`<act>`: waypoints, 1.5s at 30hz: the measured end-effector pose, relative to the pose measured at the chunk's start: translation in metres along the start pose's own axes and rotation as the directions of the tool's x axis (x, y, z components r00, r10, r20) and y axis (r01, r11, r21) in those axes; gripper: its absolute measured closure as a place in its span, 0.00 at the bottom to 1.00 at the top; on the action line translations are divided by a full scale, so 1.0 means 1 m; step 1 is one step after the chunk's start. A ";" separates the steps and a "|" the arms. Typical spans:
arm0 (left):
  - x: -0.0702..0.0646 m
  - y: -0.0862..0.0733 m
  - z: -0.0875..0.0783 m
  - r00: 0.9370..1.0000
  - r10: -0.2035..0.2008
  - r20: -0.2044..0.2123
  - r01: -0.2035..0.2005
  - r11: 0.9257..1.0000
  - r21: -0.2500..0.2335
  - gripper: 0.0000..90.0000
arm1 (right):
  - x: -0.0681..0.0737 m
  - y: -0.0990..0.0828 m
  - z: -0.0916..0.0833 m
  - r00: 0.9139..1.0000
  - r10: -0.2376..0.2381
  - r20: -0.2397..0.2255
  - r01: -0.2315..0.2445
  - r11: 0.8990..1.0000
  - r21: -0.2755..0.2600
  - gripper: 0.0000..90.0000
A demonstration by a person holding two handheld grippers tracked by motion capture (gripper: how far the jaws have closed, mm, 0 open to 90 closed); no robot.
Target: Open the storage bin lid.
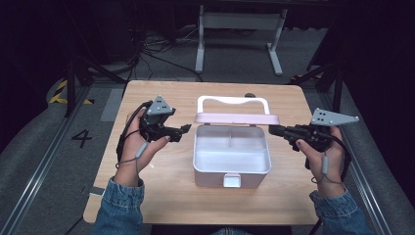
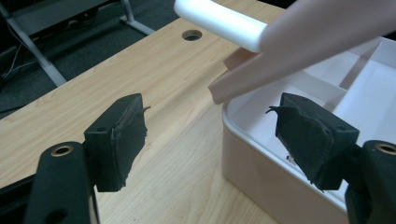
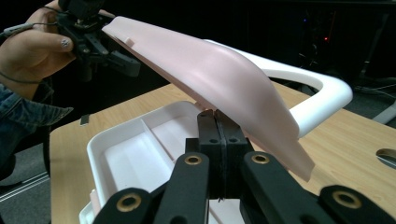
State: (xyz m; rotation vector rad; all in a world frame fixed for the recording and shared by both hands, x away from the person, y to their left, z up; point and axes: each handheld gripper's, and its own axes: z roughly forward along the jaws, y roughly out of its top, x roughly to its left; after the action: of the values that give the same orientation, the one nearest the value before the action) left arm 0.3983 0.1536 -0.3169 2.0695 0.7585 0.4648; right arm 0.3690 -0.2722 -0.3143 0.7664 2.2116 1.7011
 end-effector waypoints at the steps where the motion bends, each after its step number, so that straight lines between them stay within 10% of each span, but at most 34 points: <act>1: -0.001 0.000 0.000 1.000 0.007 0.002 -0.007 1.000 -0.003 0.27 | 0.000 0.001 0.000 1.000 -0.001 0.007 0.001 1.000 -0.004 1.00; 25: -0.020 0.015 0.031 0.998 0.045 -0.050 -0.053 0.985 -0.164 0.22 | -0.005 0.007 0.000 0.995 0.042 0.088 -0.038 0.998 -0.048 1.00; 45: -0.024 0.020 0.031 0.999 0.043 -0.020 -0.047 0.960 -0.278 0.76 | -0.005 0.008 0.001 0.995 0.036 0.093 -0.032 0.998 -0.052 1.00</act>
State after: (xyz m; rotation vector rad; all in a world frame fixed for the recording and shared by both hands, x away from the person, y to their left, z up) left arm 0.4047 0.1097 -0.3191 1.8244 0.6169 0.5778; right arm 0.3761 -0.2726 -0.3080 0.8578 2.0971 1.6938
